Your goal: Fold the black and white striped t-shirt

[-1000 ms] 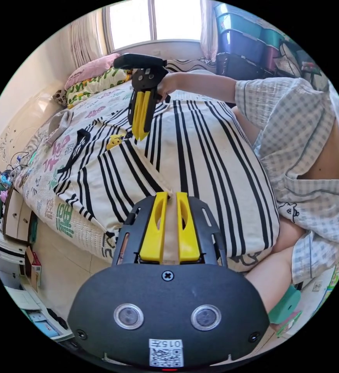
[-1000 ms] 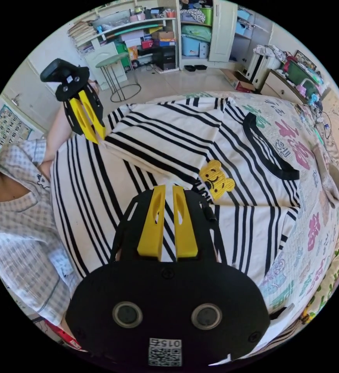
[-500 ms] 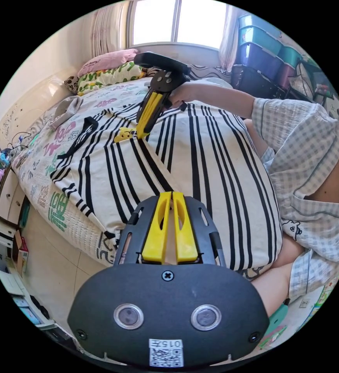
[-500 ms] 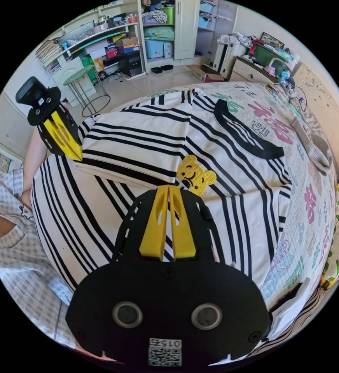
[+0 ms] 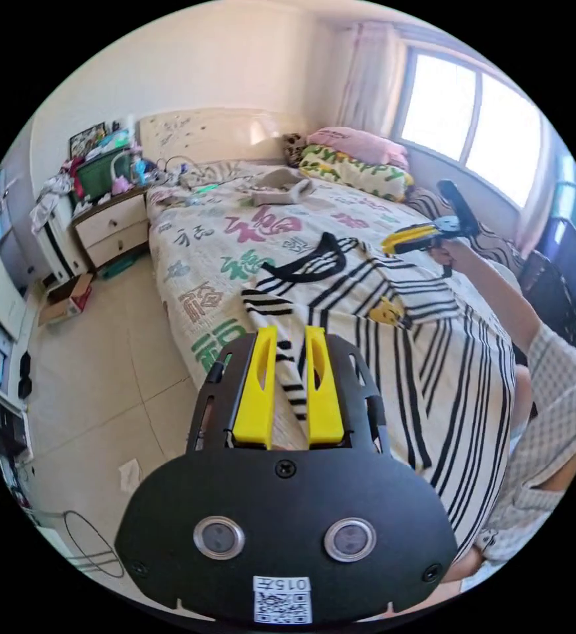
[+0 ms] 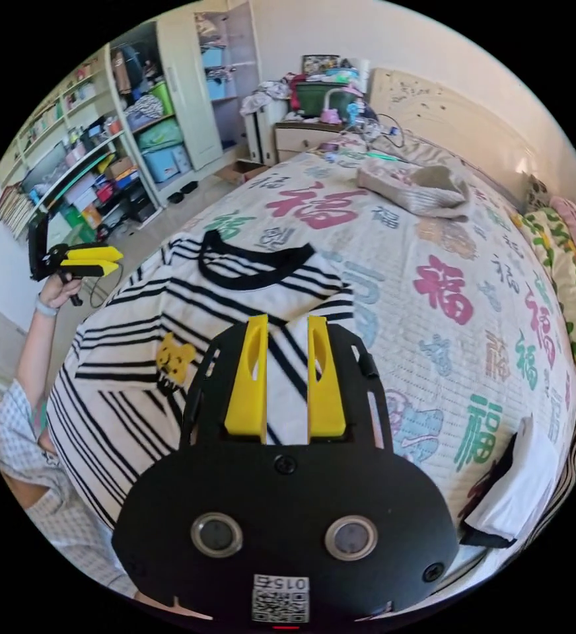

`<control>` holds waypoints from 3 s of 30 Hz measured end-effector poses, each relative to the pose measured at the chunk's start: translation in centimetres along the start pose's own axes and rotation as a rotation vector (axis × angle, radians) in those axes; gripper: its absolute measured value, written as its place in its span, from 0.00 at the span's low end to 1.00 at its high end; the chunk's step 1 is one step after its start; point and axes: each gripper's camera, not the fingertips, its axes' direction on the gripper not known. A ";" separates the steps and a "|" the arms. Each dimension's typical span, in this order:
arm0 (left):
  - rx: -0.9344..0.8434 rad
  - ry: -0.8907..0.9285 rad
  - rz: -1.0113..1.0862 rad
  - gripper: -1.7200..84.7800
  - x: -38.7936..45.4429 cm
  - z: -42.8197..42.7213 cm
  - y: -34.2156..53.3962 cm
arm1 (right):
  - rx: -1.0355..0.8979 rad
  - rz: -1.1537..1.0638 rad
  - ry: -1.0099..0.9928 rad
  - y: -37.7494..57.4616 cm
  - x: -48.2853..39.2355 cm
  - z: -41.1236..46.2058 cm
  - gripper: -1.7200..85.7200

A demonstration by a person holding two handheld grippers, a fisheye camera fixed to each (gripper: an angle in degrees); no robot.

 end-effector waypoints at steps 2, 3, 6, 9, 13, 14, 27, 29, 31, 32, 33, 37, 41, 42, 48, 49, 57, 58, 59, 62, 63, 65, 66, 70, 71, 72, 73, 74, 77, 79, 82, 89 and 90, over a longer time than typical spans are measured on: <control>-0.041 -0.002 -0.092 0.11 -2.0 2.3 -2.9 | 0.012 0.045 -0.028 -0.7 1.9 0.2 0.14; -0.042 -0.012 -0.113 0.12 -2.4 2.8 -3.5 | 0.018 0.054 -0.025 -0.8 2.3 0.2 0.15; -0.071 0.000 -0.190 0.13 -3.9 5.3 -6.1 | 0.001 0.077 -0.007 -1.4 3.8 1.0 0.15; -0.160 0.011 -0.204 0.14 -4.3 8.1 -7.8 | -0.095 0.088 -0.032 -1.6 5.1 2.6 0.16; -0.277 -0.021 -0.164 0.10 -3.8 10.9 -8.0 | -0.123 0.042 -0.040 -0.3 5.5 2.4 0.13; -0.268 -0.023 -0.143 0.08 -3.4 10.8 -7.8 | -0.128 0.011 -0.074 0.3 5.5 2.0 0.09; 0.109 0.085 0.077 0.02 6.4 -4.4 0.9 | 0.115 -0.093 -0.222 14.6 3.3 -14.3 0.01; 0.146 0.083 0.154 0.02 10.7 -8.1 4.8 | 0.140 -0.162 -0.241 19.5 1.2 -18.0 0.01; 0.155 0.065 0.207 0.02 14.3 -10.3 8.2 | 0.145 -0.220 -0.240 23.3 -0.8 -20.2 0.01; 0.149 0.056 0.239 0.02 16.7 -11.4 10.7 | 0.142 -0.252 -0.237 26.0 -2.1 -21.4 0.01; 0.147 0.054 0.254 0.02 17.9 -11.9 11.9 | 0.141 -0.266 -0.237 27.3 -2.7 -21.9 0.01; 0.079 0.063 0.360 0.02 25.3 -13.7 20.7 | 0.104 -0.361 -0.251 36.2 -6.5 -24.0 0.01; -0.002 0.057 0.451 0.02 31.5 -14.3 27.7 | 0.020 -0.439 -0.248 43.9 -9.5 -24.0 0.01; -0.009 0.058 0.465 0.02 32.3 -14.4 28.6 | 0.006 -0.447 -0.243 44.9 -9.8 -24.0 0.01; -0.109 -0.014 0.605 0.02 38.2 -13.9 34.5 | -0.070 -0.506 -0.155 51.7 -12.1 -23.3 0.01; -0.121 -0.031 0.619 0.02 38.8 -13.6 35.2 | -0.072 -0.513 -0.131 52.5 -12.3 -23.2 0.01; -0.118 -0.057 0.695 0.02 40.9 -13.4 37.2 | -0.071 -0.569 -0.002 55.7 -12.7 -23.8 0.02; -0.126 -0.067 0.701 0.02 41.1 -13.4 37.5 | -0.098 -0.565 -0.013 55.9 -12.5 -23.7 0.03; -0.151 -0.088 0.703 0.03 41.1 -13.1 37.7 | -0.152 -0.542 -0.032 56.1 -12.0 -23.3 0.04; -0.255 -0.049 0.665 0.03 40.0 -12.3 38.2 | -0.154 -0.417 -0.186 56.1 -9.2 -23.9 0.09; -0.267 -0.028 0.655 0.03 39.6 -12.5 38.2 | -0.129 -0.378 -0.220 56.0 -8.3 -24.4 0.09; -0.203 -0.020 0.569 0.04 37.2 -15.0 37.9 | 0.020 -0.223 -0.297 55.4 -4.6 -26.5 0.09; -0.159 -0.025 0.538 0.04 36.3 -16.0 37.7 | 0.059 -0.187 -0.301 55.2 -3.6 -27.0 0.09; 0.225 -0.043 0.021 0.06 25.8 -21.6 33.9 | 0.180 0.080 -0.257 51.3 3.3 -27.2 0.10; 0.269 -0.021 -0.094 0.08 22.8 -21.4 32.7 | 0.186 0.122 -0.252 49.9 4.8 -26.7 0.10; 0.276 -0.017 -0.129 0.09 21.6 -21.1 32.1 | 0.187 0.139 -0.250 49.2 5.5 -26.4 0.10; 0.258 -0.042 -0.193 0.11 19.4 -19.9 30.8 | 0.167 0.180 -0.235 47.8 6.8 -25.5 0.10; 0.203 -0.082 -0.255 0.13 17.5 -18.3 29.7 | 0.142 0.220 -0.233 46.6 8.0 -24.4 0.11; 0.102 -0.021 -0.397 0.14 13.2 -14.2 28.6 | 0.081 0.340 -0.295 45.1 11.0 -21.3 0.13; 0.121 0.069 -0.452 0.14 11.4 -12.6 29.0 | 0.080 0.360 -0.362 44.9 12.1 -19.8 0.13; 0.122 0.116 -0.520 0.14 9.1 -11.1 28.7 | 0.063 0.320 -0.375 44.6 12.7 -17.9 0.12; 0.015 0.107 -0.503 0.12 5.7 -10.2 27.0 | 0.028 0.241 -0.365 43.1 13.4 -17.6 0.06; 0.021 0.114 -0.511 0.12 5.4 -10.4 27.1 | 0.034 0.241 -0.370 43.2 13.6 -17.7 0.05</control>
